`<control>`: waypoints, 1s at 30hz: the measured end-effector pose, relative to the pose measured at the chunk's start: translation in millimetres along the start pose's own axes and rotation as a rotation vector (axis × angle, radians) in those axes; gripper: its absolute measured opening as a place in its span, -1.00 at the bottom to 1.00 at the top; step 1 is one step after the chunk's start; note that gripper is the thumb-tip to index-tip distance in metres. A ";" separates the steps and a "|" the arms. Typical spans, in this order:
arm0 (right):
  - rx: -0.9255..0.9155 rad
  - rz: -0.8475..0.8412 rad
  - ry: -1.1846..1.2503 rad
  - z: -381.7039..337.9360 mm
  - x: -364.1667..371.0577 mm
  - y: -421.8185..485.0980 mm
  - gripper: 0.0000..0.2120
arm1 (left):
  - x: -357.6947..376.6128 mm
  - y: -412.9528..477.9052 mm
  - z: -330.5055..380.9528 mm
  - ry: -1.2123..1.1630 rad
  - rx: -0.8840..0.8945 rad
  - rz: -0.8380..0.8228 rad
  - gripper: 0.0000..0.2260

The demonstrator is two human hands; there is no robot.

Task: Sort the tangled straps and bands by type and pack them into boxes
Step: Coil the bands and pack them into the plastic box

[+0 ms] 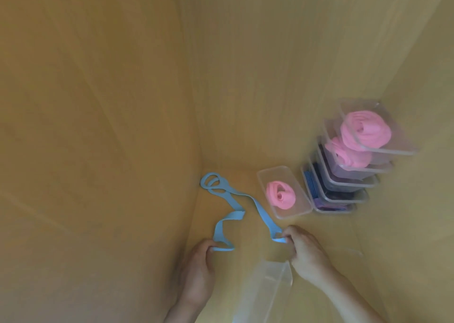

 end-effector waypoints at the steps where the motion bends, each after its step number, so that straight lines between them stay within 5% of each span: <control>1: 0.037 0.024 0.084 -2.3 -7.8 1.3 -0.83 | -2.5 1.5 0.7 -0.043 -0.059 -0.008 -0.71; 8: 0.004 0.083 0.761 -59.1 -55.4 17.5 -0.86 | -17.8 17.7 27.1 -0.519 -0.192 0.109 -0.79; 13: -0.042 0.016 0.997 -85.5 -85.9 23.7 -0.92 | -38.8 25.8 57.3 -0.450 -0.126 0.166 -0.82; 18: -0.103 -0.098 1.099 -101.8 -119.5 32.6 -0.75 | -72.6 35.6 109.7 -0.345 0.052 0.213 -0.59; 30: -0.373 -0.020 1.173 -180.7 -217.7 70.8 -0.76 | -158.7 83.6 226.7 -0.401 0.250 0.267 -0.71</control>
Point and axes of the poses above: each hand's wrist, its own y-axis towards the middle knuckle, its own x-axis out of the palm, z = x × y, the point moved 7 cm from there along y, towards the middle knuckle, and after that the axes turned 5 degrees about -z, right-handed, at the moved point
